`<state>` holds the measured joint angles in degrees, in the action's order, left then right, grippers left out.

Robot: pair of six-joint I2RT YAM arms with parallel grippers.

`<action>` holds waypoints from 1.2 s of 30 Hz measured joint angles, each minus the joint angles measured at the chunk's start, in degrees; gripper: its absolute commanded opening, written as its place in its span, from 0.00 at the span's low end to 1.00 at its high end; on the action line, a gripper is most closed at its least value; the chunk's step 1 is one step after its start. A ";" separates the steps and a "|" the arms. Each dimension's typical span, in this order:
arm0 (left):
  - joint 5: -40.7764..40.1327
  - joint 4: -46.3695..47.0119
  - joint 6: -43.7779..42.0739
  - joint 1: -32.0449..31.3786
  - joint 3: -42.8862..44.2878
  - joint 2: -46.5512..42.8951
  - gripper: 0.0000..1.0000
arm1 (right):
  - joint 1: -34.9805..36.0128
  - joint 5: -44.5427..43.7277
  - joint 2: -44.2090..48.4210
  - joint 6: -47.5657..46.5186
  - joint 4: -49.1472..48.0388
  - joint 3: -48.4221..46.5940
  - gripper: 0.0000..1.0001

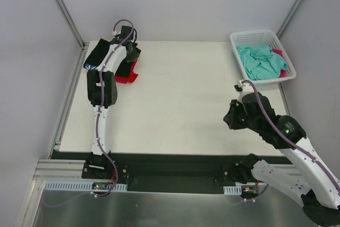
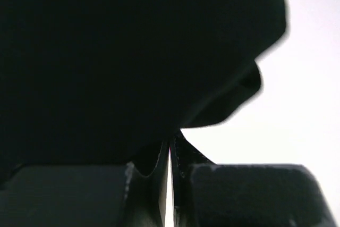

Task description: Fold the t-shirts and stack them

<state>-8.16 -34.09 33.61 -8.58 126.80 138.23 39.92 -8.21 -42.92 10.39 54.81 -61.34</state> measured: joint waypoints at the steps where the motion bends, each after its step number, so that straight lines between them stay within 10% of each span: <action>1: 0.04 0.02 0.02 0.66 0.37 0.57 0.00 | 0.00 -0.11 0.00 -0.02 0.09 0.00 0.01; 36: 7.91 1.05 1.68 13.16 6.45 5.20 0.03 | -0.09 -1.44 -3.96 -0.98 2.45 -1.44 0.01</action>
<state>-0.25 -33.04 35.29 4.58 133.25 143.44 39.83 -9.65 -46.87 9.41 57.25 -62.78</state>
